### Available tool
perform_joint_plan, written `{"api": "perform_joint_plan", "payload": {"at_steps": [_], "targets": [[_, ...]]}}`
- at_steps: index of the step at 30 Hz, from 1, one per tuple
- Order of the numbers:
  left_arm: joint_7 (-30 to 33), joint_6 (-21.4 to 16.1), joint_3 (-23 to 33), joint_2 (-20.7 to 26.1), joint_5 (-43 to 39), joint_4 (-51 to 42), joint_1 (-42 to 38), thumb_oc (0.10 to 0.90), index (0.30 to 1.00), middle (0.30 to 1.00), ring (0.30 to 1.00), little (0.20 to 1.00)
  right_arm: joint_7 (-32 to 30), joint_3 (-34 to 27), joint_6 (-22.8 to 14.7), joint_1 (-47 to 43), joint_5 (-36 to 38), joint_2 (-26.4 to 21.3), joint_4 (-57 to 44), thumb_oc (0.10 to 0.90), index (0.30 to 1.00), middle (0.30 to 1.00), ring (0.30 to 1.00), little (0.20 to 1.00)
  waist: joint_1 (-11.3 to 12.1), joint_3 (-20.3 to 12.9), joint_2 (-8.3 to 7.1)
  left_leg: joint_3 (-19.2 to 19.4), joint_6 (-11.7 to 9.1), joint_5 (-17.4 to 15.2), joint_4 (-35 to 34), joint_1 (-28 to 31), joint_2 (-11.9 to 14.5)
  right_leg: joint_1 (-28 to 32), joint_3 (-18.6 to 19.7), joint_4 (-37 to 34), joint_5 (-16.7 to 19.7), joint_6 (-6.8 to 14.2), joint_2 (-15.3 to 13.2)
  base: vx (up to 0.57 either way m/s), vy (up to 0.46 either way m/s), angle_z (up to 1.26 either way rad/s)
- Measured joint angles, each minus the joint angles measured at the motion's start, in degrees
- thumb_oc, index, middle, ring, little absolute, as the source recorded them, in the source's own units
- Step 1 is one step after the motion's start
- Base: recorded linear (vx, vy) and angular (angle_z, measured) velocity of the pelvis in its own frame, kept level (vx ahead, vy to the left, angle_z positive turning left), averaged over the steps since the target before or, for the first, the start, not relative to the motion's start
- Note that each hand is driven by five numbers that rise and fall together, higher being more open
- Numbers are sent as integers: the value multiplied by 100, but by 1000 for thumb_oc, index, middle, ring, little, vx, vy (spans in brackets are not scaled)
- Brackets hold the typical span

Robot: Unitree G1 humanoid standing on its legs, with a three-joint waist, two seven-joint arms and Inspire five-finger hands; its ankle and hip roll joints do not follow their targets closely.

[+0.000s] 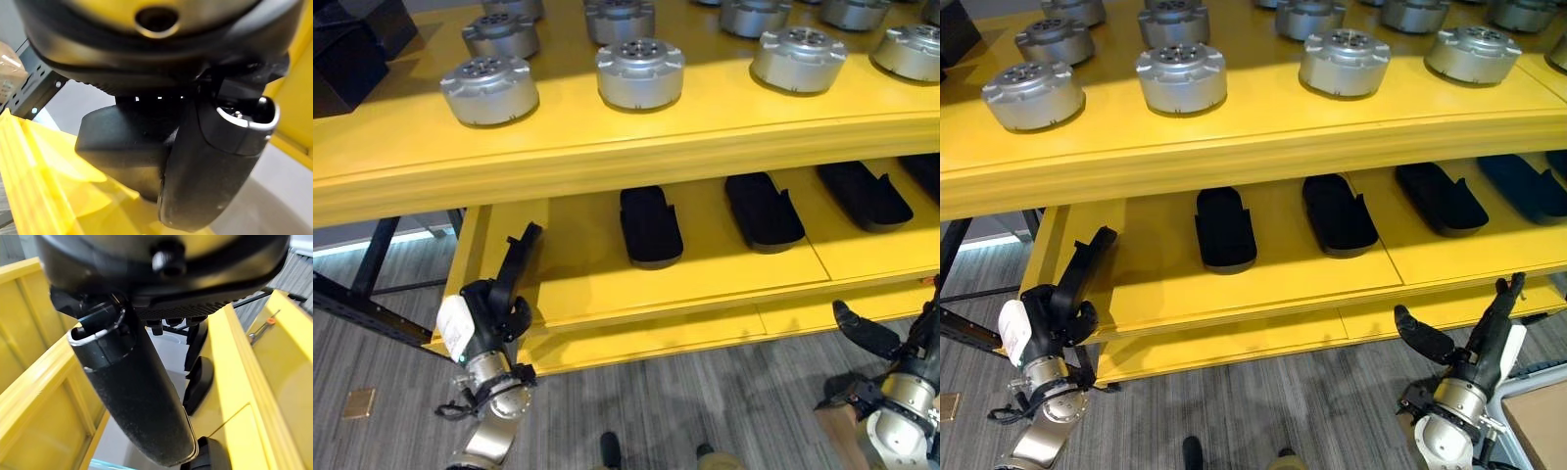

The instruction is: Move parts from the plastic box to the shelf.

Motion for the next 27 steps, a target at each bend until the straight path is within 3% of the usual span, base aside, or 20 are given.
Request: {"api": "perform_joint_plan", "payload": {"at_steps": [11, 27], "targets": [[248, 138, -121, -37, 3, 1129, -603, 400, 300, 300, 300, 300, 178, 42, 114, -170, -66, 32, 104, 900, 1000, 1000, 1000, 1000, -257, -20, -31, 154, 20, -30, -6, 92, 35, 28, 158, -45, 124, 27, 8, 36, 72, -6], [36, 382, -526, -35, 62, 2292, -1424, 400, 300, 300, 300, 300, 607, 322, 204, -227, -83, -39, 296, 900, 1000, 1000, 1000, 1000, -548, -256, -81, 322, 37, -16, -32, 91, 83, -45, 343, -88, 244, 45, 38, 18, 37, -6]]}}
